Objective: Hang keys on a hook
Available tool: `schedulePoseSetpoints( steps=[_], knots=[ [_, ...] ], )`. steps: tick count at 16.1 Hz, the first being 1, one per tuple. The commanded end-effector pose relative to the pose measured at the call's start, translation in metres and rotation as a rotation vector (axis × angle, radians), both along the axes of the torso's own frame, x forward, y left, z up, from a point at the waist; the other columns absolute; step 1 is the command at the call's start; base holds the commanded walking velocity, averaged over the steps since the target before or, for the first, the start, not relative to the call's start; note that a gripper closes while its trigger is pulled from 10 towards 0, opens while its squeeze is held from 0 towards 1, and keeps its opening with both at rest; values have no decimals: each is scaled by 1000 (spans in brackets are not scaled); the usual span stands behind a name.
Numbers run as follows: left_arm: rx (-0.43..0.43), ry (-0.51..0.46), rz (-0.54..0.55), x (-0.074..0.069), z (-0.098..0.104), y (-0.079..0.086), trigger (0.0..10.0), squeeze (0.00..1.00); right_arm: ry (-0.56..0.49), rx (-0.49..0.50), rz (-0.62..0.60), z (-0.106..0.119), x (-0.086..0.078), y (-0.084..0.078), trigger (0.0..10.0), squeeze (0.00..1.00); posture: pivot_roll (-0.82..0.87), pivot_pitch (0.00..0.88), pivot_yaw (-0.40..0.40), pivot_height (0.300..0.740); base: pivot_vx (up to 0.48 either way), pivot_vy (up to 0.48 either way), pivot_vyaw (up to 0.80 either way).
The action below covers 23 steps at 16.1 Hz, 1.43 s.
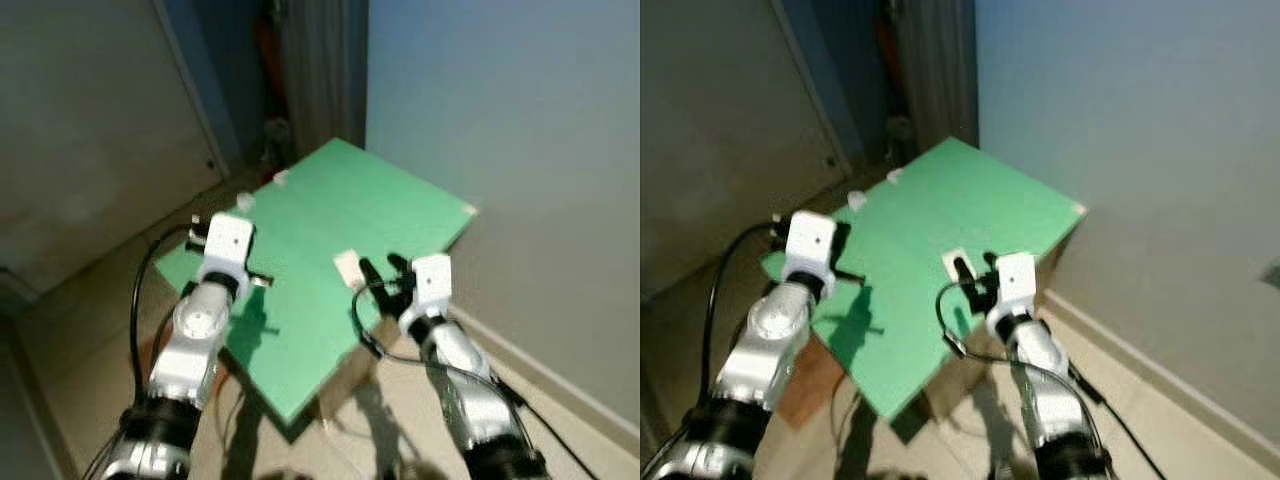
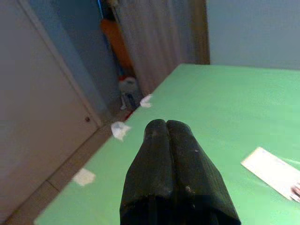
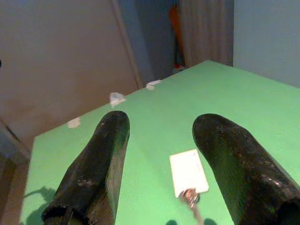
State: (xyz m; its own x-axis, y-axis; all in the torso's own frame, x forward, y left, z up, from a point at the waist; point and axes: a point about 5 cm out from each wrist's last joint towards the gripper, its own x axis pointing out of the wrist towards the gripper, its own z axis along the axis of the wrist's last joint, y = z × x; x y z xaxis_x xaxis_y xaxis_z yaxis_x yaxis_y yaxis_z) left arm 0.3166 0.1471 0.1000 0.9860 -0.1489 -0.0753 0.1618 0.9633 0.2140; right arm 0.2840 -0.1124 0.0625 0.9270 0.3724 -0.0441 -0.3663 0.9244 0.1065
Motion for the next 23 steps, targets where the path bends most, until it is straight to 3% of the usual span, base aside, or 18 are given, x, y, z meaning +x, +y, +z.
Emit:
schedulePoseSetpoints(
  steps=[1,9,17,19,23],
  knots=[
    [-1,-19,-22,-1,3,-9,10000,1000,5,-9,-9,1,0,-4,10000,0,-179,75,113,736,0,0,0],
    [-47,-9,-98,-8,1,-20,10000,1000,23,-42,-6,-3,2,-5,10000,0,-169,62,103,736,0,0,0],
    [-17,8,-107,-8,-2,-12,10000,1000,44,-74,-30,-6,4,-5,10000,0,-161,57,98,736,0,0,0],
    [-48,7,-117,-8,-1,-16,10000,1000,45,-77,-33,-5,5,-6,10000,0,-164,65,97,736,0,0,0],
    [-49,33,-100,-9,-4,-19,10000,1000,49,-77,-27,-5,5,-3,10000,0,-156,76,94,736,315,-357,0]
  ],
)
